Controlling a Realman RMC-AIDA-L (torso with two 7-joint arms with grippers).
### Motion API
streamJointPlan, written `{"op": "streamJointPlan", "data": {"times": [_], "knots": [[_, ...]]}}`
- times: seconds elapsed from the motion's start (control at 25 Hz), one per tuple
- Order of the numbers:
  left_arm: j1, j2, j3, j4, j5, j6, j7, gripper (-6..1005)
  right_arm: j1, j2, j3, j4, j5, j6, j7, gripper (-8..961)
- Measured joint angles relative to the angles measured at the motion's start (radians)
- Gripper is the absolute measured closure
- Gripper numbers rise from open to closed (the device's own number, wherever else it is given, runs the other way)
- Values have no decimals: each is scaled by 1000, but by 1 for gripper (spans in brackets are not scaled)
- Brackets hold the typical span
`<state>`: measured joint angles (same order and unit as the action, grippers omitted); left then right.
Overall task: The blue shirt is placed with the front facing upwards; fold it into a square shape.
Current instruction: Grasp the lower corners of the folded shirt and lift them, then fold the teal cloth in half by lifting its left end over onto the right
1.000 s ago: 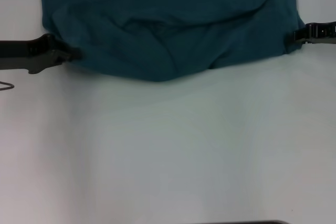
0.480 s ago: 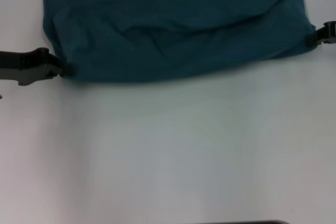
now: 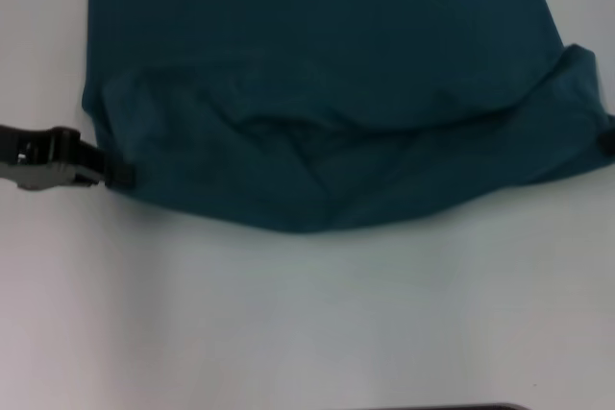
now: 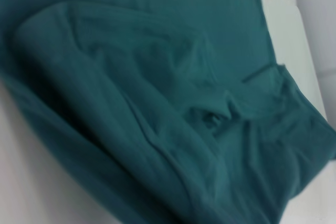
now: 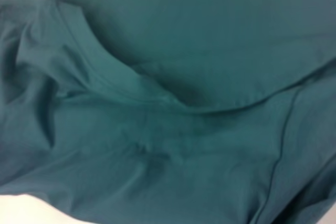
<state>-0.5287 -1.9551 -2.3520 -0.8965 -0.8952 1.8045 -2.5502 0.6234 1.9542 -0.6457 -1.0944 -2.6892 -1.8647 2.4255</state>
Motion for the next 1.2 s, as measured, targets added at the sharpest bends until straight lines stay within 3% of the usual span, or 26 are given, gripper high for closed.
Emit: {"op": "streamJointPlan", "data": {"times": [0.32, 0.6, 1.2], "knots": [[33, -24, 1, -86, 97, 147, -7, 998, -51, 1, -65, -39, -17, -122, 16, 879], [60, -17, 0, -114, 149, 206, -11, 998, -107, 11, -163, -44, -19, -126, 36, 871], [59, -25, 52, -94, 296, 228, 1, 991, -139, 35, -303, -36, -17, -129, 57, 853]]}}
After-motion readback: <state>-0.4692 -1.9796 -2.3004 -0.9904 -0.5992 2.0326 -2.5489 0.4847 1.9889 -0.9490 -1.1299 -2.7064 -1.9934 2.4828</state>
